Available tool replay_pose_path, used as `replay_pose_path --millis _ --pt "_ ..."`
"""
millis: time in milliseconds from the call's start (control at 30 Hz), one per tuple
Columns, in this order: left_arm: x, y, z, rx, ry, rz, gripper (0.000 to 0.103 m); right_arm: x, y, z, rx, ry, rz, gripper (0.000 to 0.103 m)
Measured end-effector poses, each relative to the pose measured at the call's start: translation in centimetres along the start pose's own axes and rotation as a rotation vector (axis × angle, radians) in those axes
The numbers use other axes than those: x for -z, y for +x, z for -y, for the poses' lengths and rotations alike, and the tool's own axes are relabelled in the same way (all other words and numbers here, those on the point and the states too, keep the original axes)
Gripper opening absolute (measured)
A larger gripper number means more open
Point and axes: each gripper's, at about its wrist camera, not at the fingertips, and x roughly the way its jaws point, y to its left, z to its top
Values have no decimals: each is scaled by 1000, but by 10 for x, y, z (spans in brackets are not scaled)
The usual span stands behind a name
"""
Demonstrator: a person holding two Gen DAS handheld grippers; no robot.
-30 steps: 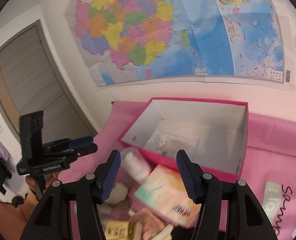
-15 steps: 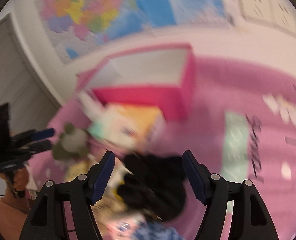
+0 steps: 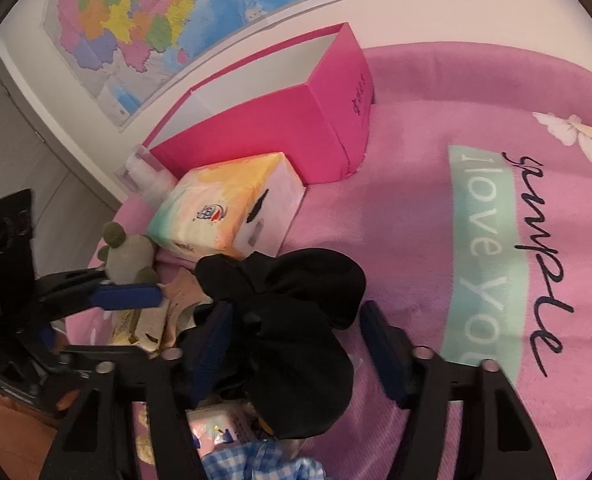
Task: Organize soft objects
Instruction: 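Grasp the black scrunchie with the right gripper and lift it, then lower the black scrunchie into the pink box and open the right gripper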
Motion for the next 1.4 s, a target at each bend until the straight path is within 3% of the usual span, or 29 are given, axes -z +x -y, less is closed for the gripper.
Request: replay_pose_path --millis 133,267,300,333,467,700,1000,1167,1400 --pt "-5 16 -2 30 -33 -53 57 2 -1 -6 -10 -18 11 26" --pt "-8 21 3 48 -27 -61 55 3 -7 -11 -21 -50 36 16" --pt "-8 22 3 55 -27 -60 51 2 -8 -12 -26 -56 40 15" --pt "-9 24 3 66 -26 -62 39 2 -11 -14 -28 -62 50 15" --pt "-14 22 2 86 -45 -43 29 -4 -25 -20 -48 -80 99 13" --pt "-25 -13 7 79 -12 55 28 -17 -49 -33 -81 -105 172 13" --pt "-55 -63 2 -9 24 192 28 -57 -76 -64 -123 -203 273 13" --pt "-82 -74 -12 -92 19 222 28 -92 -73 -77 -139 -242 304 13" --pt "-117 -61 -28 -180 4 217 28 -137 -51 -75 -136 -221 310 13"
